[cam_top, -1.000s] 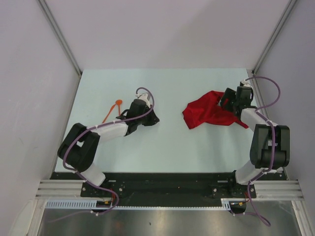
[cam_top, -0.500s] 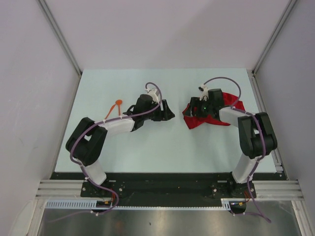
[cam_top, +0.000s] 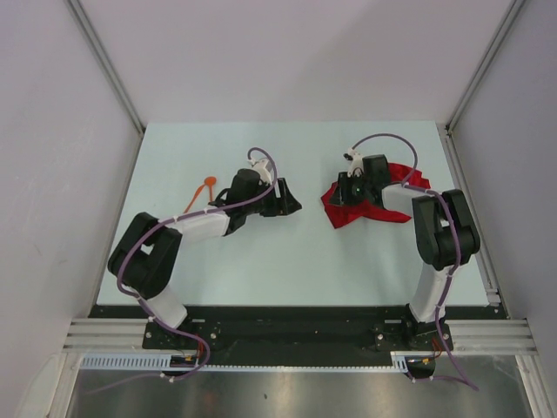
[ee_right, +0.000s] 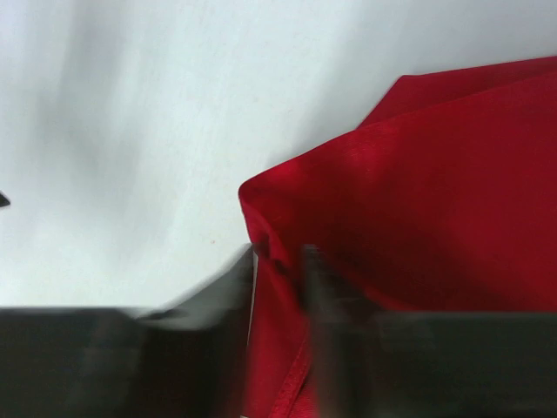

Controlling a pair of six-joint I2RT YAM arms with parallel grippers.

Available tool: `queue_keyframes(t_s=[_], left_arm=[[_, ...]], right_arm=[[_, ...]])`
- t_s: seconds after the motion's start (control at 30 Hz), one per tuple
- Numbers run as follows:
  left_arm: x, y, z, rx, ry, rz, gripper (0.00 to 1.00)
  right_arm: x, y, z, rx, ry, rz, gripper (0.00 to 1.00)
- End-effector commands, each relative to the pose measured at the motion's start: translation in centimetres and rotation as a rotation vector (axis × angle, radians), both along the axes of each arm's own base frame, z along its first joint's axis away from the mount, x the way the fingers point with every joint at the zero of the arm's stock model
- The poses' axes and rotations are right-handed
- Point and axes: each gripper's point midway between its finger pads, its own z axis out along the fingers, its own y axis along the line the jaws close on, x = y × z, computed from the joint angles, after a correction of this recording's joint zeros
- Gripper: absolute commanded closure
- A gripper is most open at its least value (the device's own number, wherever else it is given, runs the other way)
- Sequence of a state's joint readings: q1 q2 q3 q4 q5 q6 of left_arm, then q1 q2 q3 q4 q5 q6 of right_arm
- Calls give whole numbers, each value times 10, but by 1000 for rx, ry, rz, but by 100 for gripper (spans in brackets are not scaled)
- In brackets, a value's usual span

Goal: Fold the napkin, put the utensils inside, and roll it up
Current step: Flatten the napkin out

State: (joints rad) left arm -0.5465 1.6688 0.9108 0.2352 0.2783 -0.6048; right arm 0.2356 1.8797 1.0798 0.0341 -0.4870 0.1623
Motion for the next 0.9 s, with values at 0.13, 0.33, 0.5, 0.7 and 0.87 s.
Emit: queue_keyframes(t_s=[0.13, 0.33, 0.5, 0.7, 0.87], left_arm=[[3, 5, 34, -91, -43, 3, 26], [18, 40, 71, -170, -93, 82, 25], [27, 79, 98, -174, -156, 151, 25], [20, 115, 111, -125, -222, 246, 21], [13, 125, 94, -62, -205, 265, 21]], right_arm=[[-4, 33, 69, 123, -112, 160, 100], [-32, 80, 218, 58, -394, 271, 100], [-46, 102, 336, 154, -569, 332, 100], [-10, 43, 350, 81, -633, 37, 100], [36, -52, 280, 34, -480, -255, 100]])
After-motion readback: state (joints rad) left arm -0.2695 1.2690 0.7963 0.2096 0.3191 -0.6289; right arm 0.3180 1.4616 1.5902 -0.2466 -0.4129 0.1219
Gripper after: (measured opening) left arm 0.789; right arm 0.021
